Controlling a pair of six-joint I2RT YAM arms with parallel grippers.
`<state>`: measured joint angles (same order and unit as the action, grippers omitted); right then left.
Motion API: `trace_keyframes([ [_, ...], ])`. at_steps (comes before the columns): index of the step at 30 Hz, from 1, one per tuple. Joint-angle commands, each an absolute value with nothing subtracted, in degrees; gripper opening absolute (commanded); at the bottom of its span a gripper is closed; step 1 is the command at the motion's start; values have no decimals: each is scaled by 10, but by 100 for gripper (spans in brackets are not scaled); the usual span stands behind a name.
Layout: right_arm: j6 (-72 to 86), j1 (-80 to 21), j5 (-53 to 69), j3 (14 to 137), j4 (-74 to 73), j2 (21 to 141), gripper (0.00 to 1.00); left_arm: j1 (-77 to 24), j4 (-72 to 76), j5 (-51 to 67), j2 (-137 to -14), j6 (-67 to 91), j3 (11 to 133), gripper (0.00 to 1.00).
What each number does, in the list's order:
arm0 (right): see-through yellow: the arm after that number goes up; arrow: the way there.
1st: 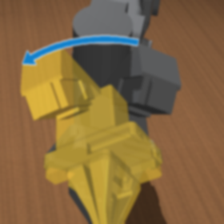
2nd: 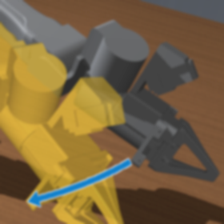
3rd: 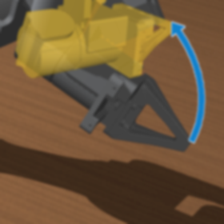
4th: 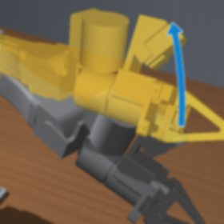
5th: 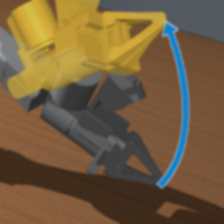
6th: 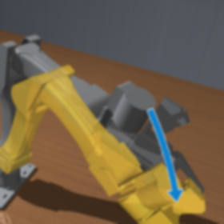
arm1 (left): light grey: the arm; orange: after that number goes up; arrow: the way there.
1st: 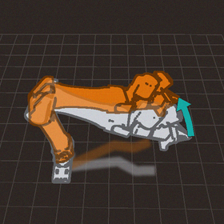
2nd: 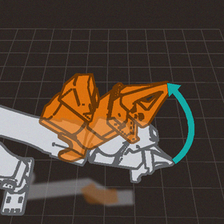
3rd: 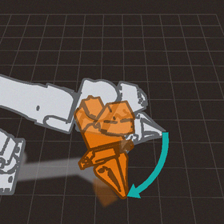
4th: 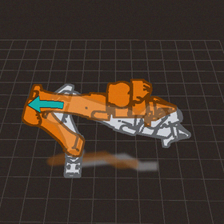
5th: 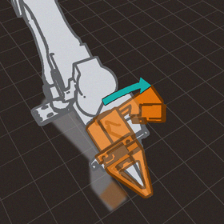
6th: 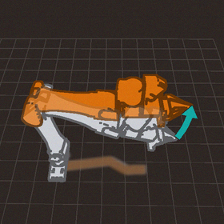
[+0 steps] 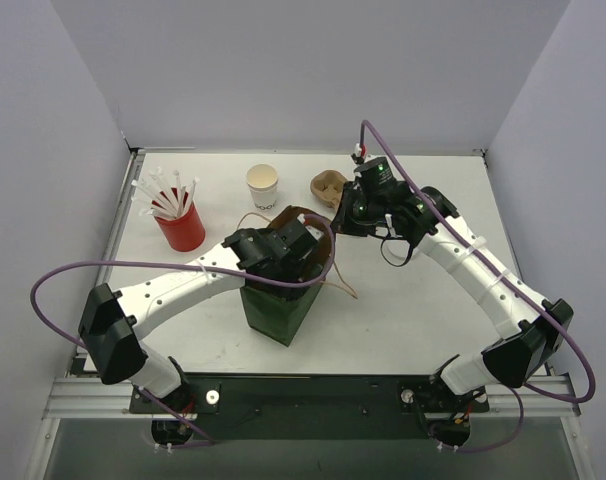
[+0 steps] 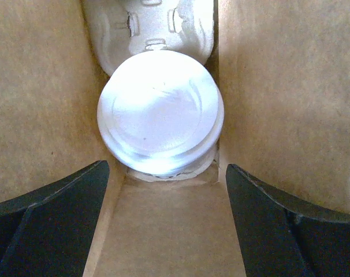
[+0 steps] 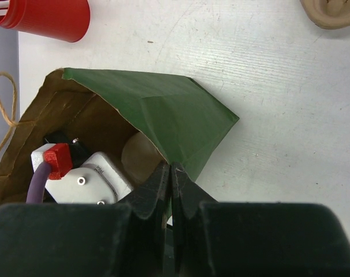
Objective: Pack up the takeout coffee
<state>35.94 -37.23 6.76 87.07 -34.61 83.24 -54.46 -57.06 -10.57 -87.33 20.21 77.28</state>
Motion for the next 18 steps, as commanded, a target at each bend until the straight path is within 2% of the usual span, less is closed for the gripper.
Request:
trace_keyframes([
  [1,364,-378,45,896,-358,815,0,-551,-551,-94,-850,189,786,93],
  [18,374,-380,18,910,-383,813,0,-555,-533,-91,-819,181,800,91],
])
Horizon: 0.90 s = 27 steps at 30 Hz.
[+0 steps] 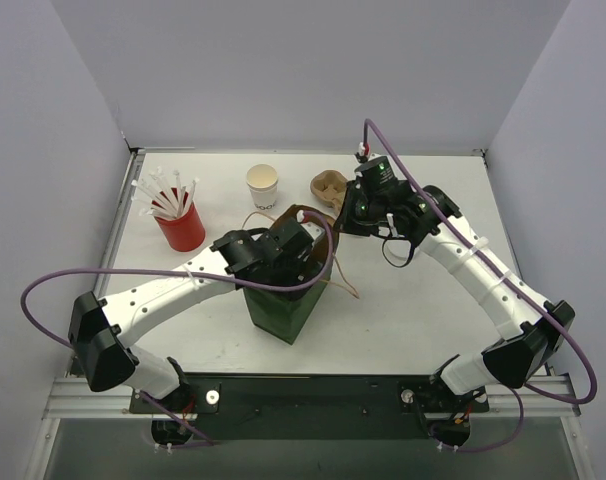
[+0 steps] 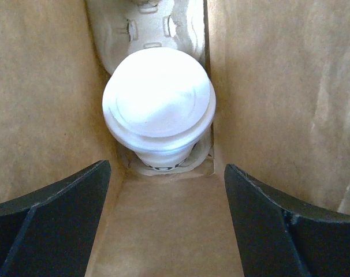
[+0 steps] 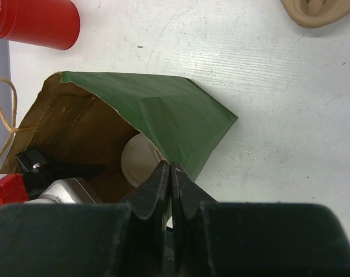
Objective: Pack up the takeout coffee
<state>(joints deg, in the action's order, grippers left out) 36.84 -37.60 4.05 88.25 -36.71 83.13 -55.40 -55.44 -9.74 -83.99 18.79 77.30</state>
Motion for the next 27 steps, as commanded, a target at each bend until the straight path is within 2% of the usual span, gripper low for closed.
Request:
trace_keyframes([
  [1,374,-380,16,911,-383,812,0,-555,-533,-90,-822,179,804,90],
  [27,373,-379,2,925,-413,815,0,-555,-562,-110,-814,171,857,86],
])
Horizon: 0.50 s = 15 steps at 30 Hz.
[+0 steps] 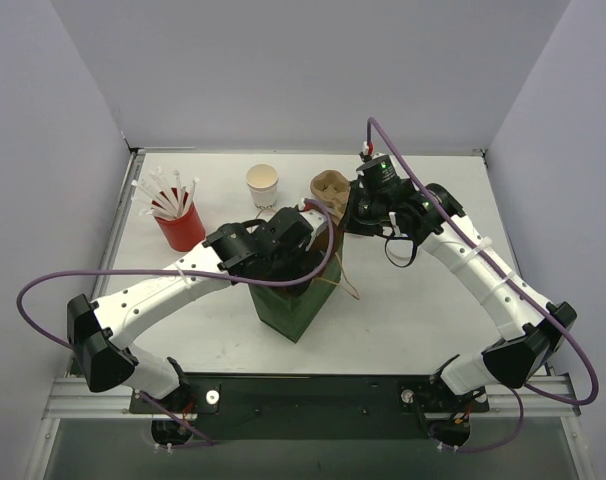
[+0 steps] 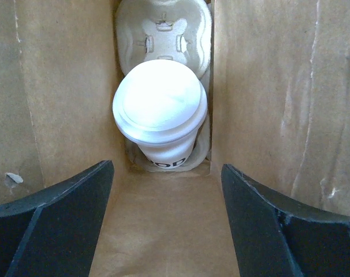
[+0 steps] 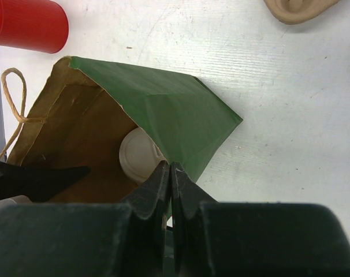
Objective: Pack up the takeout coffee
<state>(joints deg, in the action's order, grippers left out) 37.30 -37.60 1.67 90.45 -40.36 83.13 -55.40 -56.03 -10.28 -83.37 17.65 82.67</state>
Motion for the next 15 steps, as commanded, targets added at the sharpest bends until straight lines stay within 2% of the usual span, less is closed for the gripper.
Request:
trace_keyframes([
  [1,372,-378,2,926,-415,814,0,-556,-564,-110,-811,172,860,85],
  [15,373,-375,-10,921,-416,814,0,-555,-582,-121,-784,179,911,81],
])
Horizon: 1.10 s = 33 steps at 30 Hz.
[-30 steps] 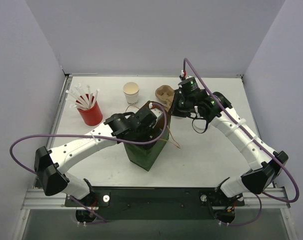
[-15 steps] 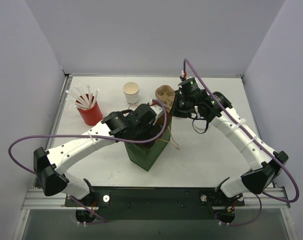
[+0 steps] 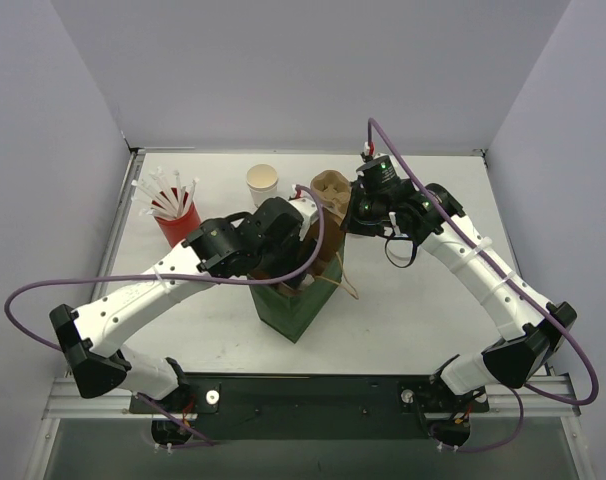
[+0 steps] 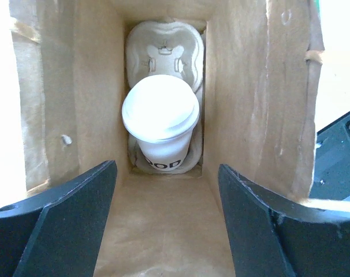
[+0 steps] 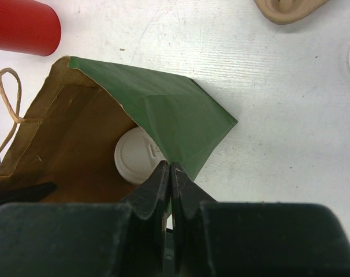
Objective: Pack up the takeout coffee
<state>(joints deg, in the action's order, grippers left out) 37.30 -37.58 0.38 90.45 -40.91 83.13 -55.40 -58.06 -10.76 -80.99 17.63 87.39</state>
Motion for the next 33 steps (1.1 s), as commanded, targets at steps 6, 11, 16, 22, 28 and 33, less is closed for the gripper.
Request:
trace_keyframes([
  [6,374,-376,-9,918,-415,812,0,-555,-575,-129,-771,187,934,80],
  [11,374,-376,-8,918,-415,811,0,-555,-561,-127,-759,191,965,80],
  [16,374,-376,-6,918,-416,809,1,-553,-555,-188,-741,220,1000,80],
  [22,373,-376,-7,918,-416,802,19,-478,-590,-334,-710,325,1004,79],
  [28,372,-374,-4,923,-416,795,28,-382,-599,-366,-705,383,948,71],
  [33,372,-374,-5,934,-416,788,39,-306,-568,-372,-724,382,918,64],
])
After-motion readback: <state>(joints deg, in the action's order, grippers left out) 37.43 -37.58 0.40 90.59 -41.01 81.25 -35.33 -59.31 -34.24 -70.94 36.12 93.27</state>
